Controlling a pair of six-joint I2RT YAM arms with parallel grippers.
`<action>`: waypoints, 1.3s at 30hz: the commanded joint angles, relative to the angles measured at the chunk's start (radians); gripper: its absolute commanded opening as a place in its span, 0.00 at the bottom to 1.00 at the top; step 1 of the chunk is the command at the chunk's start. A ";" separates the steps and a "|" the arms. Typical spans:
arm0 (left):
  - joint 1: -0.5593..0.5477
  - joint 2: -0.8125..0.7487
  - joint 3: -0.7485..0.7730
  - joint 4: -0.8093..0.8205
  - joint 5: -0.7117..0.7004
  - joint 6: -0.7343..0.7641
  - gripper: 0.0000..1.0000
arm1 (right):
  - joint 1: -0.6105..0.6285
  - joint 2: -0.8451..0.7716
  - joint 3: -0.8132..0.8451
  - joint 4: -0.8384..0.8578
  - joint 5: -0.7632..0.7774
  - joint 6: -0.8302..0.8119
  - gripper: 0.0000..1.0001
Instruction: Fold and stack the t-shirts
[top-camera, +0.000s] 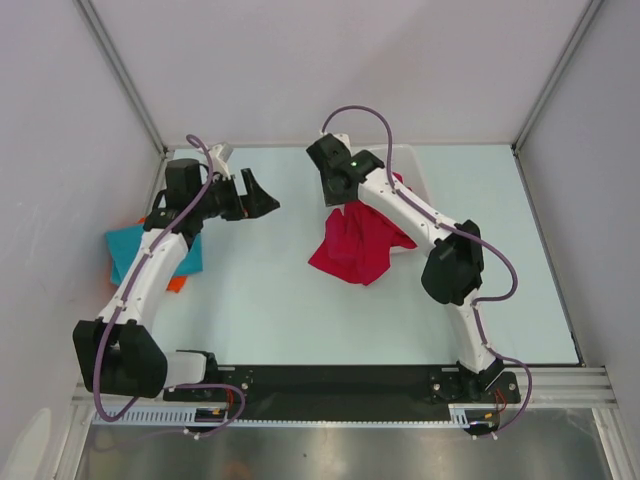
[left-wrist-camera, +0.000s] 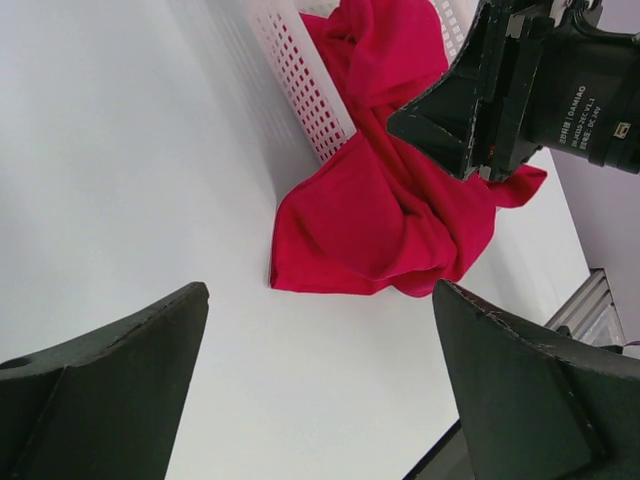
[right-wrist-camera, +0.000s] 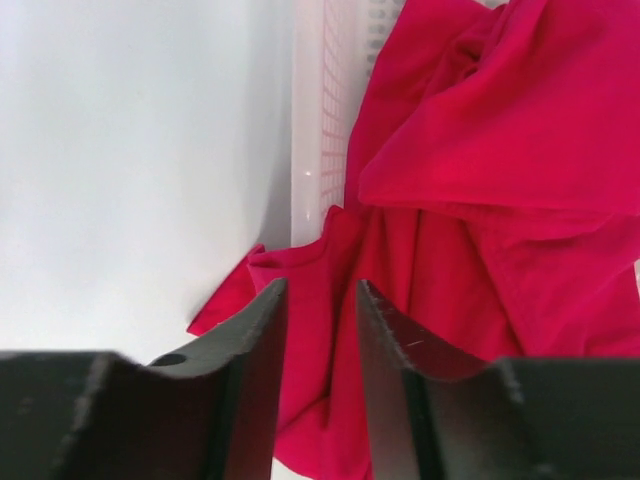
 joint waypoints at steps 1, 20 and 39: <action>0.018 -0.029 0.012 0.017 0.020 -0.017 1.00 | 0.001 -0.030 -0.032 0.001 0.043 0.010 0.40; -0.014 0.132 -0.122 0.220 0.256 -0.205 1.00 | -0.197 -0.259 -0.607 0.180 0.005 0.107 0.41; -0.091 0.227 -0.097 0.273 0.245 -0.236 1.00 | -0.137 -0.457 -0.635 0.283 -0.055 -0.017 0.00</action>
